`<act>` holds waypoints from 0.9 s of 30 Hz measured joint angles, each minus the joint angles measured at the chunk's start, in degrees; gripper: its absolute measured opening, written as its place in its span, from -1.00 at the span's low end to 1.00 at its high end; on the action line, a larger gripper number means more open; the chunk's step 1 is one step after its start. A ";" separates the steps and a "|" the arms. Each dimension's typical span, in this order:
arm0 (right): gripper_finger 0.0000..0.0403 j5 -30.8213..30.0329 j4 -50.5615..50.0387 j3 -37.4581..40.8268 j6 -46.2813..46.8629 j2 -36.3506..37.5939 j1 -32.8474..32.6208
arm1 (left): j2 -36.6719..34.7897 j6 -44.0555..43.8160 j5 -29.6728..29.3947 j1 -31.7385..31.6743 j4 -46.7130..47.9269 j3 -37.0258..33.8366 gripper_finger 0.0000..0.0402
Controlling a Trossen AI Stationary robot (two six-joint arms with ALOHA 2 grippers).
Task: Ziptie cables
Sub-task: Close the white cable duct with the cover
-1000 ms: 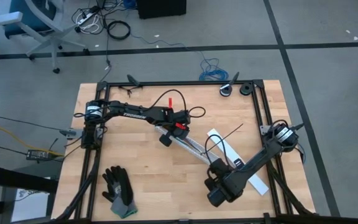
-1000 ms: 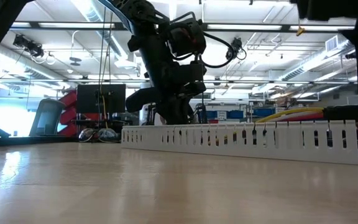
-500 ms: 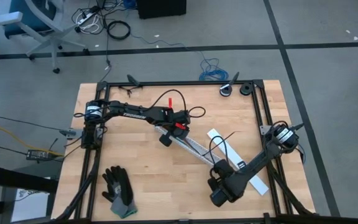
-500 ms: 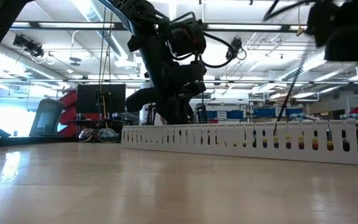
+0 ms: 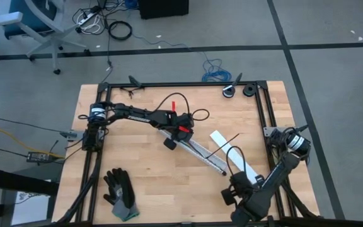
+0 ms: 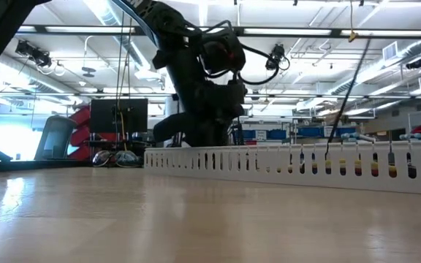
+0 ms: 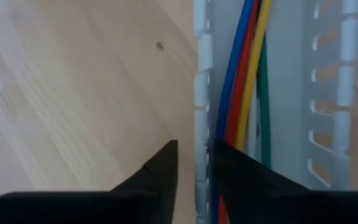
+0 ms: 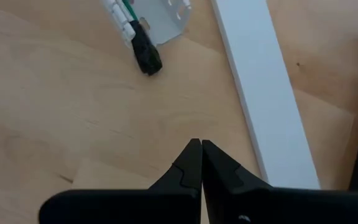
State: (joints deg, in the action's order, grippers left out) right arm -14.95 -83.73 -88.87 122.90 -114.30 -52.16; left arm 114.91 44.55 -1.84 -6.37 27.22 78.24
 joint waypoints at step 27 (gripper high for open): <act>-1.00 -19.48 11.28 33.92 -16.52 24.00 7.21 | -9.25 1.22 20.70 -1.68 -6.27 0.28 -0.27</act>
State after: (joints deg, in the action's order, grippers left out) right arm -34.43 -72.45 -54.95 106.38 -90.30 -44.96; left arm 105.66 45.76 18.86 -8.05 20.96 78.52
